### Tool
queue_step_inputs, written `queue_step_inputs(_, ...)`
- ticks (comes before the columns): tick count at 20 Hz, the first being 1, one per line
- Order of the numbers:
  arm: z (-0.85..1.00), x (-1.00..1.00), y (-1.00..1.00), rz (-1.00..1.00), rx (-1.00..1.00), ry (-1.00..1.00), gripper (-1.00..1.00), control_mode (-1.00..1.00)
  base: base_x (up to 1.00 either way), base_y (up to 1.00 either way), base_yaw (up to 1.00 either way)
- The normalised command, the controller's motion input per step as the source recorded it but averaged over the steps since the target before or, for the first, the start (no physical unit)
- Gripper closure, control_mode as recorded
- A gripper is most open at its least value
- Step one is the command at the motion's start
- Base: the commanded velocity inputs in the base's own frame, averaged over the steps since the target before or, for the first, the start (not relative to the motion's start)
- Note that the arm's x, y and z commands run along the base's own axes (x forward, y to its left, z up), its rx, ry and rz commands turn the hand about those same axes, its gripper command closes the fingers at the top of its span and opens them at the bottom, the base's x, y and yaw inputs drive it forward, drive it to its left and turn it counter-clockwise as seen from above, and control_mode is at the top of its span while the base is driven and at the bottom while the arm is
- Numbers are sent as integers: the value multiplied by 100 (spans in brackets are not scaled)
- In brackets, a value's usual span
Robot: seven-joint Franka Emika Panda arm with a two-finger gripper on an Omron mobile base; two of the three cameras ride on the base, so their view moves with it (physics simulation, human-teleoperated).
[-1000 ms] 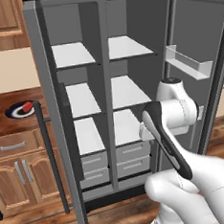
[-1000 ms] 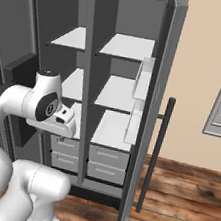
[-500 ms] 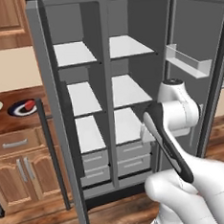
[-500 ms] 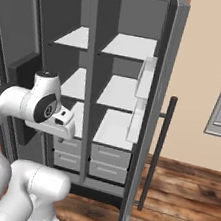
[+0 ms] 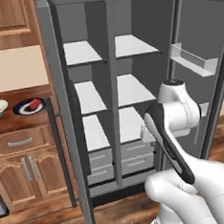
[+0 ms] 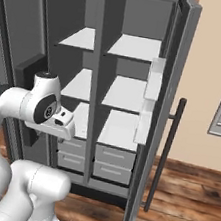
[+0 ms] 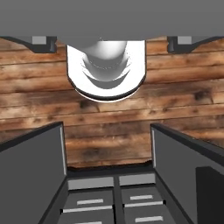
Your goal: Place one of the steaks on the plate and the other in the bowl. Then place the bowl in the fridge.
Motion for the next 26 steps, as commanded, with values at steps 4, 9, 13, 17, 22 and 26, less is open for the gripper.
queue_step_inputs(4,0,0,0,0,0,0,-100,100,-20,100,-8)
queue_step_inputs(9,0,0,0,0,0,0,-100,100,-40,100,0)
queue_step_inputs(13,0,0,0,0,0,0,-100,100,-34,100,-6)
queue_step_inputs(17,0,0,0,0,0,0,-100,100,-36,100,-7)
queue_step_inputs(22,0,0,0,0,0,0,-100,100,-36,100,-8)
queue_step_inputs(26,0,0,0,0,0,0,-100,100,-13,100,-10)
